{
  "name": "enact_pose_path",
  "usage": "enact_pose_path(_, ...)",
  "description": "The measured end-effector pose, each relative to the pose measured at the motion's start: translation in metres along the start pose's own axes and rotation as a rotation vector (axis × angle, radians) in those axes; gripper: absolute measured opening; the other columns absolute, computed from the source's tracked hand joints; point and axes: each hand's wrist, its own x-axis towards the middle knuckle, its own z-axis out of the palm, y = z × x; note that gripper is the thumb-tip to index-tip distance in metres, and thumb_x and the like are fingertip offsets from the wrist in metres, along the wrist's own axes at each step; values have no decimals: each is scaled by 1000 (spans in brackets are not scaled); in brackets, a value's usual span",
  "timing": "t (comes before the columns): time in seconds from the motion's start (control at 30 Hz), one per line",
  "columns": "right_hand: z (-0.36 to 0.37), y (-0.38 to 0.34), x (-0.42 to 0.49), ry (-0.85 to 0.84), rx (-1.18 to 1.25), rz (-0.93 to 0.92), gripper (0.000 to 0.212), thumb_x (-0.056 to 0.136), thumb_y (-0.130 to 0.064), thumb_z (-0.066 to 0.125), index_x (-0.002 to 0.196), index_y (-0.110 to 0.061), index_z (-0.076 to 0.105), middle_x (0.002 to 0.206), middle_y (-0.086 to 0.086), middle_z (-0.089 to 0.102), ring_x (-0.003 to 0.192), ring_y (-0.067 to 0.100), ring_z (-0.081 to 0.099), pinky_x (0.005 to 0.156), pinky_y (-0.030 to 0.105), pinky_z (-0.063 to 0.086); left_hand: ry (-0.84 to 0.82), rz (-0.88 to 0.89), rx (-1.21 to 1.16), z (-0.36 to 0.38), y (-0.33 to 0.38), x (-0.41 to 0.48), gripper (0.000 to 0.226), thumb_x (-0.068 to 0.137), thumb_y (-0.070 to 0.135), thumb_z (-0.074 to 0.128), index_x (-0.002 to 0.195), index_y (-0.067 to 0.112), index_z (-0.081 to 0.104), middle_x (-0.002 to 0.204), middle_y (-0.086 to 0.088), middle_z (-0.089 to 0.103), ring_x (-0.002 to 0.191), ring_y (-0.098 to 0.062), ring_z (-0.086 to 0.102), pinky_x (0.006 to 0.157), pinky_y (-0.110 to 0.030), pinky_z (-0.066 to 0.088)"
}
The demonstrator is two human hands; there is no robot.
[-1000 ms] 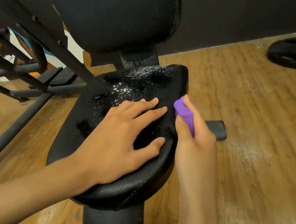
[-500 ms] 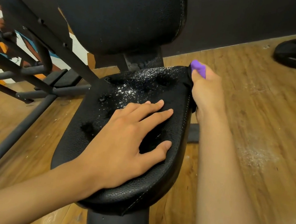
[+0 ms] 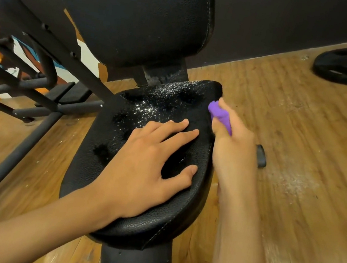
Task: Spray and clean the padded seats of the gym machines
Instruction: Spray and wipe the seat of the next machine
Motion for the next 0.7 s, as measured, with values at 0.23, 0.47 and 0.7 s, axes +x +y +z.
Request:
enact_pose_path(0.23, -10, 2, -105, -28, 237, 66, 47, 101, -16, 55, 130, -52, 59, 136, -27, 58, 132, -4, 49, 114, 39, 38, 12, 9, -8, 2, -1, -2, 68, 93, 64, 35, 155, 36, 39, 162, 15, 34, 151, -5, 24, 120, -32, 25)
enact_pose_path(0.47, 2, 3, 15, 19, 83, 67, 37, 93, -38, 52, 128, -35, 65, 125, -19, 67, 119, 4, 61, 107, 41, 48, 17, 13, 3, 3, -1, -2, 67, 95, 64, 33, 155, 36, 40, 162, 16, 34, 150, -6, 25, 116, -29, 23)
enact_pose_path(0.7, 19, 0, 131, -69, 22, 117, 27, 101, -22, 53, 122, -28, 69, 114, -6, 71, 107, 15, 67, 99, 40, 55, 6, 10, 27, -1, 0, 1, 67, 92, 64, 35, 152, 35, 44, 158, 15, 38, 139, -9, 35, 113, -31, 26)
